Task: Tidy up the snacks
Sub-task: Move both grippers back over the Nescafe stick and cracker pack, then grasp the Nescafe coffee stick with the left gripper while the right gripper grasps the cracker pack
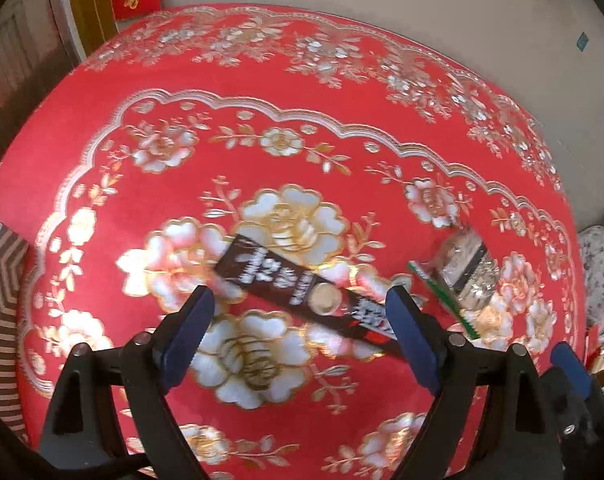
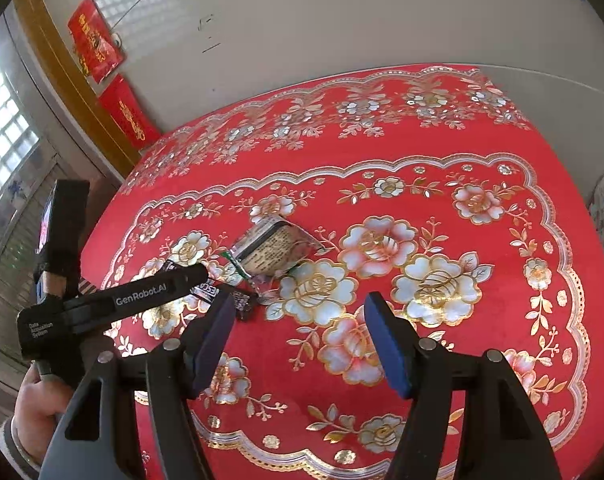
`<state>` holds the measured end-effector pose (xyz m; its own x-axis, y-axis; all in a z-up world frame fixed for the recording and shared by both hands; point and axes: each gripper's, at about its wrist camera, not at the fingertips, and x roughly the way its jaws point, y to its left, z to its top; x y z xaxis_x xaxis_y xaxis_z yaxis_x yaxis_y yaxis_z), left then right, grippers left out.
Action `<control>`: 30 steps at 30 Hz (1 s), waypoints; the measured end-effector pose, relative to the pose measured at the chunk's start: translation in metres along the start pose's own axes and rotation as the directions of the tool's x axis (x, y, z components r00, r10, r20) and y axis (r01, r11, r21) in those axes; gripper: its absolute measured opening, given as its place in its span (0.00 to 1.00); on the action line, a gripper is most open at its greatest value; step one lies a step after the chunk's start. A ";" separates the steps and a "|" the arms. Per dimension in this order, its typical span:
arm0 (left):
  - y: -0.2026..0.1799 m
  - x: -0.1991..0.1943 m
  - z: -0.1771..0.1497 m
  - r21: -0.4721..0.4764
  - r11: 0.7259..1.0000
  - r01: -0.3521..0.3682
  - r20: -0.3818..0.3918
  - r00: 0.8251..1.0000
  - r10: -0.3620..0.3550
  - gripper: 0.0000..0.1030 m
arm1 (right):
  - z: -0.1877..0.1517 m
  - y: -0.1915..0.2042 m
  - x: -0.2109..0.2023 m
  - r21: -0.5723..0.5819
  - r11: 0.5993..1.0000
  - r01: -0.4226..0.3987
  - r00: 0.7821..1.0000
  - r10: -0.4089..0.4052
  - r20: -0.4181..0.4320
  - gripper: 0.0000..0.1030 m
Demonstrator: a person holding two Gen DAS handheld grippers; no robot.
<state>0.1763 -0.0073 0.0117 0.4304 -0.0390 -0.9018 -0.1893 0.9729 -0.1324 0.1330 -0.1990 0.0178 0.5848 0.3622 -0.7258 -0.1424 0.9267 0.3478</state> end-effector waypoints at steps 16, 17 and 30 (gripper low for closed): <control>0.041 -0.035 -0.012 0.114 0.991 0.066 0.017 0.998 -0.069 0.87 | 0.005 0.020 0.012 -0.005 0.999 -0.041 0.999 0.041 -0.007 0.66; 0.035 -0.035 -0.008 0.108 0.992 0.063 0.014 0.998 -0.065 0.87 | 0.004 0.021 0.012 -0.004 0.999 -0.046 0.999 0.046 -0.010 0.66; -0.023 0.009 0.000 0.131 0.987 -0.095 0.030 0.995 0.092 0.89 | -0.005 0.007 0.004 -0.001 0.999 -0.036 0.999 0.036 -0.018 0.68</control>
<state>0.1841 -0.0300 0.0068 0.4373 0.0574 -0.8975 -0.1117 0.9937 0.0091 0.1302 -0.1909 0.0148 0.5646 0.3970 -0.7236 -0.1644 0.9132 0.3728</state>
